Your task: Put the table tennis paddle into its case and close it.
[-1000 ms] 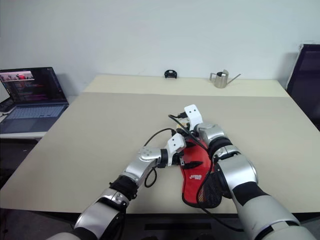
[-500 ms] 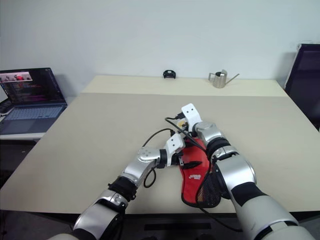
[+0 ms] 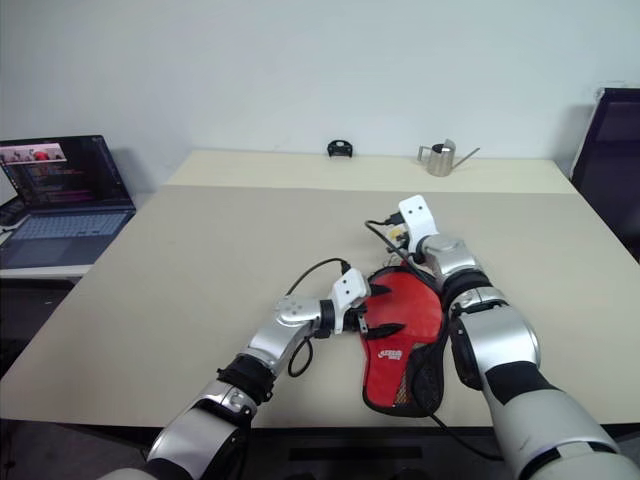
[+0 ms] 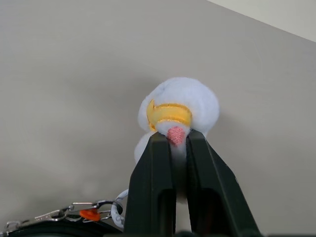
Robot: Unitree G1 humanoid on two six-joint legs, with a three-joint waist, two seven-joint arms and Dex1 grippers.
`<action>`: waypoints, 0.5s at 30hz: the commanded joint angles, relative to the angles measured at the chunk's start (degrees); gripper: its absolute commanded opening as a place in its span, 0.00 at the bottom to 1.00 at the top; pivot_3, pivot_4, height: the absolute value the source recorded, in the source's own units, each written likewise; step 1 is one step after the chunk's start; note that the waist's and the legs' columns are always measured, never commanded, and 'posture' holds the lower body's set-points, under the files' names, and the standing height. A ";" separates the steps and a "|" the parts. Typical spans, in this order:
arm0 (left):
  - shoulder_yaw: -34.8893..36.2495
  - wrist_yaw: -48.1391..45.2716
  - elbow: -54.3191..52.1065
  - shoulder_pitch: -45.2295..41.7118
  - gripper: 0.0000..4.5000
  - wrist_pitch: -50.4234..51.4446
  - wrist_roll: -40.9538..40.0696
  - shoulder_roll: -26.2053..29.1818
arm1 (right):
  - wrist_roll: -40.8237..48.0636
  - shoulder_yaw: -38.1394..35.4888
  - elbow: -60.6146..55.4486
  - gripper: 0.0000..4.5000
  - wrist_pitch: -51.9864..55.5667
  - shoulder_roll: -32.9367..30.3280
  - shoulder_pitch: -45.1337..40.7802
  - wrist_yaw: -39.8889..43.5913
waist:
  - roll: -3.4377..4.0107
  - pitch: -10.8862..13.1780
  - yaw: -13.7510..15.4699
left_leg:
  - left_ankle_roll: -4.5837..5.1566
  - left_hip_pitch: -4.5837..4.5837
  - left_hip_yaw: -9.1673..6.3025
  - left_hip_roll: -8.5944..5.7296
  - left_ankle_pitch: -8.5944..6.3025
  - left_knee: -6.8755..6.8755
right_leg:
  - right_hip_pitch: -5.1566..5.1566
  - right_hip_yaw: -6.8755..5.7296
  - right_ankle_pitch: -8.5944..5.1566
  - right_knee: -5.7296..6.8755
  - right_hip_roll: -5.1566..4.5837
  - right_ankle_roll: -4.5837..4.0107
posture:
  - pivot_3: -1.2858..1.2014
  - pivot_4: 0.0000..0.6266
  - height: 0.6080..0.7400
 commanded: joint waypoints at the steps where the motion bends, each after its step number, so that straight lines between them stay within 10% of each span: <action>1: -3.56 -1.41 4.01 2.59 1.00 1.14 3.53 -0.38 | 0.65 -1.67 -2.61 0.00 -1.26 -2.46 -0.13 -0.81 | 0.00 0.00 0.01 | 0.00 0.00 0.00 0.00 0.00 0.00 | 0.00 0.00 0.00 0.00 0.00 0.00 | 0.52 0.24 1.00; 15: -3.12 -1.40 5.50 1.87 1.00 0.85 3.47 -0.69 | -1.37 -0.62 -5.91 0.00 -1.06 -10.90 6.35 0.65 | 0.03 -0.02 0.91 | 0.00 0.00 -0.01 -0.01 0.00 0.00 | 0.04 -0.03 0.00 -0.05 0.00 0.00 | 0.52 0.24 1.00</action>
